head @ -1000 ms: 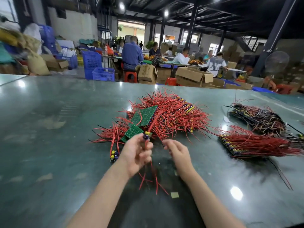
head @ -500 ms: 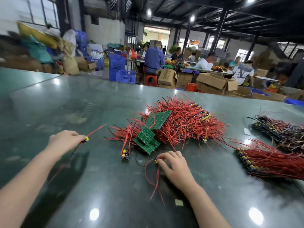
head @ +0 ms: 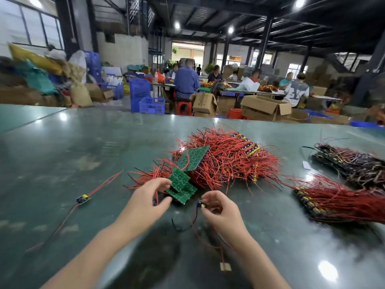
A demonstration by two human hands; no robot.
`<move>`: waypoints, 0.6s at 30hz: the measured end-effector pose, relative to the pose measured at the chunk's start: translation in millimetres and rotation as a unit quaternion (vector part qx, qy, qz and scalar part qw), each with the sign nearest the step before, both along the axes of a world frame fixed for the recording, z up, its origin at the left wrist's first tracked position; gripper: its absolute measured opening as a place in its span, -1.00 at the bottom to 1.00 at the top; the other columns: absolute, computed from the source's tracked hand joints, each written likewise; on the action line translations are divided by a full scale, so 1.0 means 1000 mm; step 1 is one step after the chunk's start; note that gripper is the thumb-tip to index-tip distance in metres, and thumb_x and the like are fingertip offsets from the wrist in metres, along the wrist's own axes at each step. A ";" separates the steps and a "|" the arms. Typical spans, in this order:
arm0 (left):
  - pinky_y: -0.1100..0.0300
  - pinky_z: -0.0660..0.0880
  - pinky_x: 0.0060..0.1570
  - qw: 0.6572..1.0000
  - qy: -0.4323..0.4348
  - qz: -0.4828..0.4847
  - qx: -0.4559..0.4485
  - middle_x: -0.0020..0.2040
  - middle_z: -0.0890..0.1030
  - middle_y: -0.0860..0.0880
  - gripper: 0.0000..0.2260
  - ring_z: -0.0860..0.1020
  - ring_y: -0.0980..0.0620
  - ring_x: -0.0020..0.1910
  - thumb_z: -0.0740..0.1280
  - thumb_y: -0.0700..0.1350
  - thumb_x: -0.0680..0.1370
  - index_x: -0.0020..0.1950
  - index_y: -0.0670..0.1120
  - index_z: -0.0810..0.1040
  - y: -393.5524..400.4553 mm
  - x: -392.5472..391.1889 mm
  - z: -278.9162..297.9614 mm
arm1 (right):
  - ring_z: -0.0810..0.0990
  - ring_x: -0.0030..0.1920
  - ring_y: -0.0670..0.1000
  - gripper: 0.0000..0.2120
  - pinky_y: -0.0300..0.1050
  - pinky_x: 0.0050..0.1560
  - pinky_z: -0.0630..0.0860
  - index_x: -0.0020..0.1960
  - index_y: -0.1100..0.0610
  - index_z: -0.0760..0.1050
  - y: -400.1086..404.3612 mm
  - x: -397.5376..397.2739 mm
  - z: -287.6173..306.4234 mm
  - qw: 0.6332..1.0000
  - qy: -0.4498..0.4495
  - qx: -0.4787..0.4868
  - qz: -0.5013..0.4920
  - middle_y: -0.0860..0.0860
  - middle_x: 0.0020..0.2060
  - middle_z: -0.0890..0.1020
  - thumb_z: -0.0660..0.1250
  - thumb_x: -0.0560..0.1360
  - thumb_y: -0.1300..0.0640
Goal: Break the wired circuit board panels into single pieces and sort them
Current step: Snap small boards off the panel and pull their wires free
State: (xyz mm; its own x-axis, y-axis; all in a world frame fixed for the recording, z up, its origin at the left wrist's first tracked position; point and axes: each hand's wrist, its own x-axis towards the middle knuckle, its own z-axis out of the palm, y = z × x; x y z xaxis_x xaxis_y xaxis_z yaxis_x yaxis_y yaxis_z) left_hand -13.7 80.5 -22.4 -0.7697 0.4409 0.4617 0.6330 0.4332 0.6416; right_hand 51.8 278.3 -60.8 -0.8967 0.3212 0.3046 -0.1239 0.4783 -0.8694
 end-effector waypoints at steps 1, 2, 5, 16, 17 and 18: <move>0.61 0.23 0.05 0.998 0.000 -0.054 -0.029 0.13 0.54 0.09 -0.62 0.49 0.24 0.03 0.42 -0.23 0.45 0.26 -0.08 0.50 0.018 0.007 -0.002 | 0.59 -0.20 -0.13 -0.71 -0.35 -0.14 0.49 -0.11 -0.02 0.54 0.000 0.001 0.002 0.999 0.012 -0.040 0.014 -0.06 -0.22 0.65 0.41 0.37 0.37; 0.63 0.19 0.09 0.995 -0.004 -0.089 -0.054 0.18 0.49 0.12 -0.55 0.46 0.24 0.11 0.43 -0.17 0.46 0.33 -0.07 0.45 0.032 0.011 -0.004 | 0.61 -0.16 -0.09 -0.70 -0.30 -0.11 0.52 -0.09 0.00 0.55 0.000 0.003 0.005 0.997 0.018 -0.064 0.028 -0.06 -0.20 0.67 0.42 0.37 0.38; 0.53 0.35 0.04 0.993 -0.059 -0.091 -0.045 0.08 0.60 0.07 -0.60 0.55 0.16 0.02 0.46 -0.14 0.43 0.25 -0.04 0.51 0.058 0.014 -0.006 | 0.63 -0.11 -0.06 -0.69 -0.25 -0.04 0.54 -0.04 0.04 0.56 0.003 0.006 0.012 0.992 0.022 -0.110 0.050 -0.04 -0.16 0.67 0.41 0.39 0.41; 0.23 0.58 -0.47 0.596 -0.667 -0.102 0.435 -0.25 0.67 -0.25 -0.87 0.64 0.02 -0.42 0.36 -0.32 0.34 -0.21 -0.38 0.62 0.054 0.013 -0.007 | 0.68 -0.13 0.04 -0.67 -0.13 -0.03 0.62 0.07 0.17 0.60 0.040 0.015 0.022 0.916 -0.072 -0.375 0.124 0.14 -0.04 0.70 0.16 0.53 0.46; 0.21 0.59 -0.48 0.552 -0.685 -0.102 0.464 -0.25 0.66 -0.27 -0.85 0.64 0.00 -0.43 0.35 -0.32 0.31 -0.23 -0.40 0.62 0.053 0.012 -0.009 | 0.68 -0.12 0.03 -0.67 -0.12 0.01 0.60 0.07 0.15 0.61 0.042 0.016 0.022 0.921 -0.087 -0.359 0.125 0.12 -0.04 0.70 0.18 0.52 0.45; 0.19 0.60 -0.46 0.538 -0.687 -0.103 0.478 -0.24 0.66 -0.28 -0.85 0.64 0.00 -0.43 0.35 -0.32 0.29 -0.24 -0.41 0.62 0.052 0.011 -0.009 | 0.68 -0.12 0.03 -0.69 -0.13 0.03 0.58 0.07 0.15 0.61 0.044 0.017 0.021 0.923 -0.093 -0.352 0.122 0.11 -0.04 0.70 0.20 0.52 0.43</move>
State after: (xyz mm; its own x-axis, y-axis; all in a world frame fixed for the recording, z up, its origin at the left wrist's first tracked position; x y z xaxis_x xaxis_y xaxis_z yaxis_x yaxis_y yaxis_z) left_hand -2.8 132.2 -31.6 -0.6541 0.6492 -0.3882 -0.7514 -0.4985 0.4324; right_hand 68.4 321.9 -40.2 -0.9843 0.1624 -0.0696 0.0297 -0.2361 -0.9713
